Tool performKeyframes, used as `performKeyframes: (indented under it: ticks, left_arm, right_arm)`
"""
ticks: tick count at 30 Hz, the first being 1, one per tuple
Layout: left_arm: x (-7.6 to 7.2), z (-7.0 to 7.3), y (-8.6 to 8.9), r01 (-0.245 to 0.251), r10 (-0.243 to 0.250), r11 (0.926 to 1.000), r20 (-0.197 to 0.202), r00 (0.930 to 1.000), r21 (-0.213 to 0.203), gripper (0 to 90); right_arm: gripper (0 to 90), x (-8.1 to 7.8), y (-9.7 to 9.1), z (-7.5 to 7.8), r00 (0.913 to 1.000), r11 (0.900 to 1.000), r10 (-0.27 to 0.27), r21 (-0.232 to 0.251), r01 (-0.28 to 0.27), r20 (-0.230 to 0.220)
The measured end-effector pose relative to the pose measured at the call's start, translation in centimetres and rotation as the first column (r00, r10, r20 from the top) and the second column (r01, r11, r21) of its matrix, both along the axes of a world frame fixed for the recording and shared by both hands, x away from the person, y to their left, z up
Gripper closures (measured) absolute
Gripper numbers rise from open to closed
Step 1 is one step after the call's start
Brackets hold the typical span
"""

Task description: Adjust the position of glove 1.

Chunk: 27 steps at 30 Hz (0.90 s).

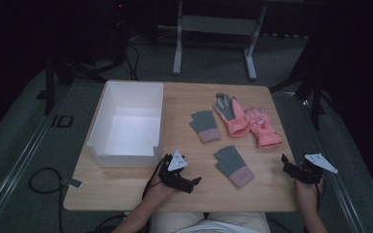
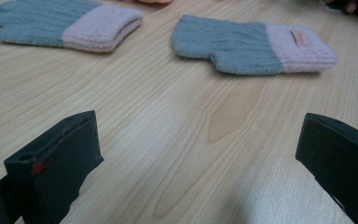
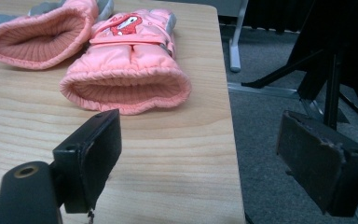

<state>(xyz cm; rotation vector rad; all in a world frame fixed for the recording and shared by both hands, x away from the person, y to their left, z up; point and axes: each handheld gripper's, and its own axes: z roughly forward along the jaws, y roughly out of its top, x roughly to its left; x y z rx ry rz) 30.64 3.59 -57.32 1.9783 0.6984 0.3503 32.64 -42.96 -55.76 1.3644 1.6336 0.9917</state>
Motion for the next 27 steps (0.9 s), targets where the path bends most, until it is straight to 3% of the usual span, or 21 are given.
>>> performKeyframes:
  ticks: [4,10,14,18,23,27]
  left_arm:
    - [-0.5,0.0,-0.1,-0.012,0.011,0.9997,0.034,0.9994,0.020,0.0]
    - [-0.7,0.0,0.3,-0.002,0.003,0.9999,0.020,0.9998,-0.012,0.0]
    - [-0.8,0.0,0.5,0.009,-0.008,0.9994,0.016,0.9998,-0.034,0.0]
    - [-0.6,0.0,0.4,0.000,0.000,0.9999,0.013,0.9999,-0.011,0.0]
    - [-0.5,0.0,0.3,-0.008,0.008,0.9998,0.015,0.9999,-0.015,0.0]
    - [-0.5,0.0,0.4,-0.005,0.005,0.9998,0.017,0.9998,-0.019,0.0]
  right_arm:
    - [14.2,0.1,0.0,0.0,1.0000,0.9999,0.008,-0.008,-0.008,-0.007]
    - [14.2,0.3,0.0,0.0,0.9998,1.0000,-0.005,-0.005,0.005,-0.021]
    - [14.2,0.6,0.2,-0.1,0.9977,0.9995,-0.007,-0.032,0.005,-0.067]
    - [14.3,0.9,0.1,-0.1,0.9947,0.9997,-0.012,-0.024,0.009,-0.102]
    - [14.5,1.1,0.3,-0.1,0.9929,0.9977,-0.022,-0.065,0.015,-0.117]
    - [14.5,1.2,0.3,-0.1,0.9912,0.9985,-0.013,-0.054,0.005,-0.132]
